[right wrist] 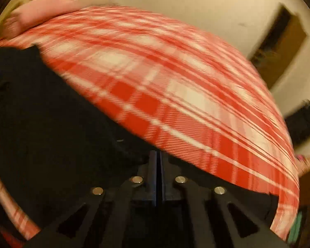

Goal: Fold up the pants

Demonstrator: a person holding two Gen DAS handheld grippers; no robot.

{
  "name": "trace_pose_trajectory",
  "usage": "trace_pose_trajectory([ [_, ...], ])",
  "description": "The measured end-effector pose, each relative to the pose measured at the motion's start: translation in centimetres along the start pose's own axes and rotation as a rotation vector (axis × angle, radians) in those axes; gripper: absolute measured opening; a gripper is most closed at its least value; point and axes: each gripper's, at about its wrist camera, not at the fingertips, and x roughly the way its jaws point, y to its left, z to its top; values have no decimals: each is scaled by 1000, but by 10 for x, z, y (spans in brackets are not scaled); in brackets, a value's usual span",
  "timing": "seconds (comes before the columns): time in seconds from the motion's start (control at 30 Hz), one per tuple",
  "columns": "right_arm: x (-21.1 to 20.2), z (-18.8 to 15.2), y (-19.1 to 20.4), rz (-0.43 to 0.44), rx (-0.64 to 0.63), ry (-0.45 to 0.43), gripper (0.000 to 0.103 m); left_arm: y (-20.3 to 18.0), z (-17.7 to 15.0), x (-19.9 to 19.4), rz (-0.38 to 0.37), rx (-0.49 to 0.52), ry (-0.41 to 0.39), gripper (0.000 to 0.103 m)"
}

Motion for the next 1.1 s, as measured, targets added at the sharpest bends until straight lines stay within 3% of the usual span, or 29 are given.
trace_pose_trajectory([
  [0.07, 5, -2, -11, -57, 125, -19, 2, -2, -2, 0, 6, 2, 1, 88],
  [0.13, 9, -4, -30, -58, 266, -38, 2, -3, -5, 2, 15, 3, 2, 88],
  [0.27, -24, -24, -73, 110, 529, -169, 3, -2, -7, 2, 16, 3, -11, 89],
  [0.33, -41, -29, -82, 174, 539, -181, 8, 0, -7, 2, 13, -5, -11, 90],
  [0.4, -53, -32, -78, 225, 484, -162, 26, 0, -6, 3, 11, -12, -8, 90],
  [0.43, -54, -32, -73, 231, 453, -149, 39, -1, -5, 2, 8, -13, -8, 90],
  [0.57, -47, -31, -30, 326, 280, -61, 41, -7, -5, 5, 9, -5, -14, 90],
  [0.67, -22, -22, 6, 367, 224, -26, 41, -7, -4, 5, 8, -15, -11, 90],
  [0.73, -10, -10, 23, 259, 191, -64, 41, -7, -4, 5, 10, -18, -9, 90],
  [0.9, 17, 10, -1, 138, 401, -84, 41, -6, -6, 3, 16, -25, -5, 90],
  [1.0, 14, 10, -20, 190, 503, -100, 41, -5, -7, 2, 18, -28, -10, 90],
  [1.1, -32, -4, -55, 219, 575, -244, 44, -4, -8, 0, 19, -17, -12, 90],
])
